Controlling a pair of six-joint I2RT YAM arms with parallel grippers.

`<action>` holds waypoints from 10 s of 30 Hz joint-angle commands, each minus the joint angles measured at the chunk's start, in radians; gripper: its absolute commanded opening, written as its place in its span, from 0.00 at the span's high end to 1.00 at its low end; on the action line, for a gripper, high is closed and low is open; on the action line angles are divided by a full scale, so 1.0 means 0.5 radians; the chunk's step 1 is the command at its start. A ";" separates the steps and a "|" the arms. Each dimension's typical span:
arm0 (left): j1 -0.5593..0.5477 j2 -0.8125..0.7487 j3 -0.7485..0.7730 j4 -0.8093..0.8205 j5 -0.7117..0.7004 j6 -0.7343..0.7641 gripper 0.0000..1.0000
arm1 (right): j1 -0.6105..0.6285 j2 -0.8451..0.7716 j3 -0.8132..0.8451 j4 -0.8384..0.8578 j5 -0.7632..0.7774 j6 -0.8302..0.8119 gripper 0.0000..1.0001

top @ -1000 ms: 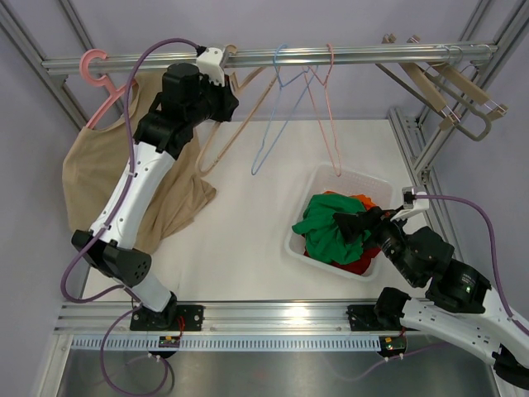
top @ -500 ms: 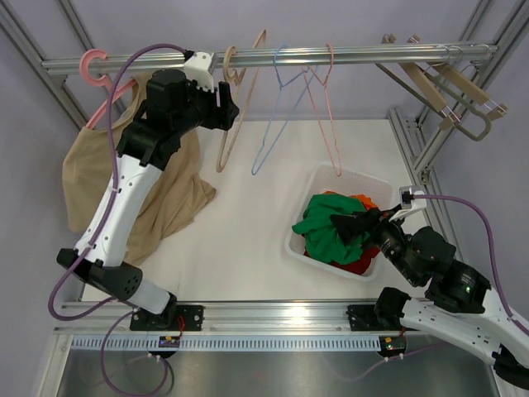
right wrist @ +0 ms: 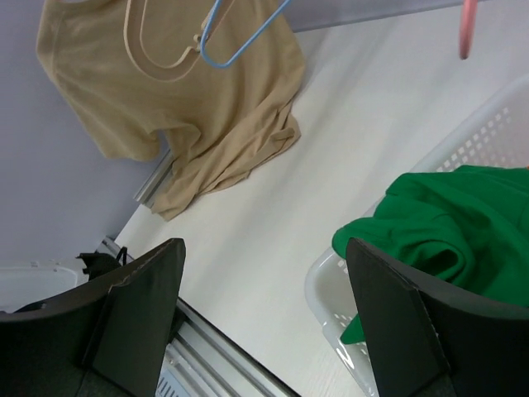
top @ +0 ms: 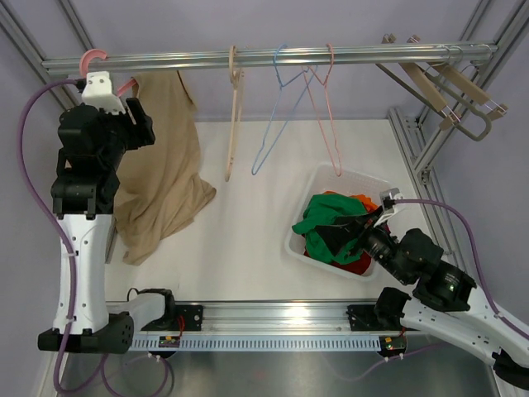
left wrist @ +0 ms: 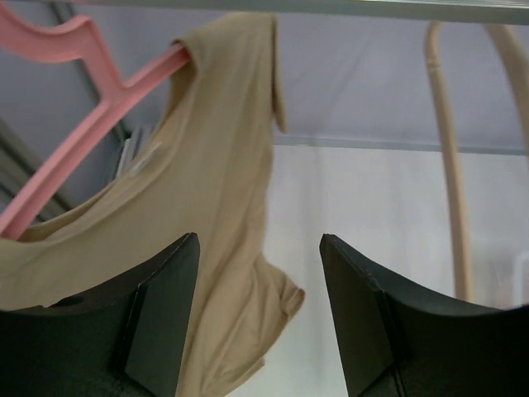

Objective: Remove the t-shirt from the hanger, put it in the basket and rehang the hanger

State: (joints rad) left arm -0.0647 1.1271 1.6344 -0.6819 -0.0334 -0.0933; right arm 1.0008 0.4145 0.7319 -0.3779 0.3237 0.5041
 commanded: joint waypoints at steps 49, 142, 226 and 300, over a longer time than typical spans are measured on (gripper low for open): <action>0.455 0.470 0.214 0.293 0.263 0.355 0.71 | -0.007 0.273 -0.031 0.345 -0.565 -0.143 0.11; 0.540 0.320 0.256 0.858 0.923 -0.338 1.00 | -0.004 0.668 0.466 0.372 -0.706 -0.238 0.12; 0.326 -1.613 -0.309 0.836 1.036 -1.882 1.00 | 1.094 1.601 1.438 0.485 0.206 -1.345 1.00; -0.233 -1.668 -0.406 -0.600 1.184 -1.154 1.00 | 0.447 1.221 2.096 0.879 0.795 -2.190 1.00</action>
State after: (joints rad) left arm -0.1818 0.2771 1.4250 -1.0019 0.6201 -0.6846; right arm 1.2835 1.0737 1.8729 -0.0288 0.6891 -0.5980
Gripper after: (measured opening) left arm 0.076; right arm 0.019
